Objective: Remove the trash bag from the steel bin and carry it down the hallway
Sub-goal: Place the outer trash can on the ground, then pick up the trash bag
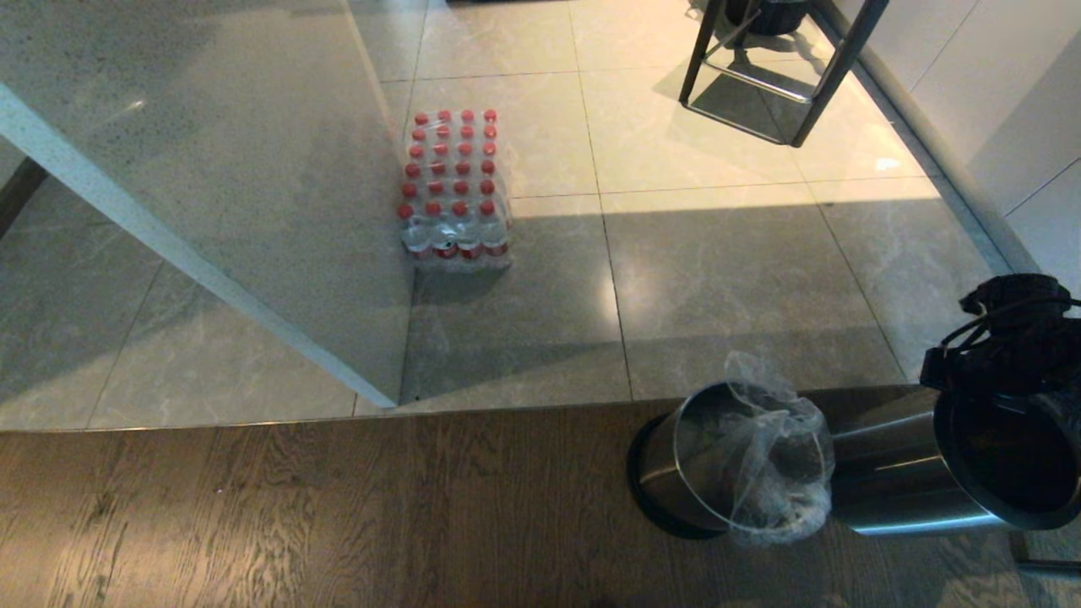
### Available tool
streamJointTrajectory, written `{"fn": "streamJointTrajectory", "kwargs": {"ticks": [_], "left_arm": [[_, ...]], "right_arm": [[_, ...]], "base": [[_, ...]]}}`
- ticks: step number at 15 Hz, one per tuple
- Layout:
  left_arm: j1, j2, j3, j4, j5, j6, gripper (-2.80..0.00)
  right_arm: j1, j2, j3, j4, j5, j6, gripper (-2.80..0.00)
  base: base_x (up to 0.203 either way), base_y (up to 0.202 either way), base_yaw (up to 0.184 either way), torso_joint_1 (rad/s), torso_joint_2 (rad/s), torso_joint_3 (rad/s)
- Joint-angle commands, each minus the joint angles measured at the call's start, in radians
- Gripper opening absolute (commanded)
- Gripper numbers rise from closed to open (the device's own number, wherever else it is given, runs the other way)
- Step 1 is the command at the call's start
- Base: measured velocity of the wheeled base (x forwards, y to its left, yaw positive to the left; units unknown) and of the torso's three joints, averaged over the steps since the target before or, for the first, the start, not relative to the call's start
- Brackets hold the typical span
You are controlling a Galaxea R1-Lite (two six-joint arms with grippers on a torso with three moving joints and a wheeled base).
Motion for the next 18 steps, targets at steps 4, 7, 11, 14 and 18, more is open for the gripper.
{"fn": "streamJointTrajectory", "kwargs": {"ticks": [4, 7, 11, 14, 18], "left_arm": [[0.0, 0.0, 0.0, 0.0, 0.0, 0.0, -2.8], [0.0, 0.0, 0.0, 0.0, 0.0, 0.0, -2.8], [0.0, 0.0, 0.0, 0.0, 0.0, 0.0, -2.8], [0.0, 0.0, 0.0, 0.0, 0.0, 0.0, -2.8], [0.0, 0.0, 0.0, 0.0, 0.0, 0.0, -2.8]], "right_arm": [[0.03, -0.291, 0.104, 0.063, 0.012, -0.009, -2.8], [0.095, -0.458, 0.174, 0.277, 0.018, -0.011, -2.8], [0.219, -0.52, 0.271, 0.436, 0.236, -0.018, -2.8], [0.262, -0.447, 0.269, 0.429, 0.253, -0.035, 0.0], [0.277, -0.331, 0.247, 0.388, 0.258, -0.027, 0.0]], "base": [[0.0, 0.0, 0.0, 0.0, 0.0, 0.0], [0.0, 0.0, 0.0, 0.0, 0.0, 0.0], [0.0, 0.0, 0.0, 0.0, 0.0, 0.0], [0.0, 0.0, 0.0, 0.0, 0.0, 0.0], [0.0, 0.0, 0.0, 0.0, 0.0, 0.0]]}}
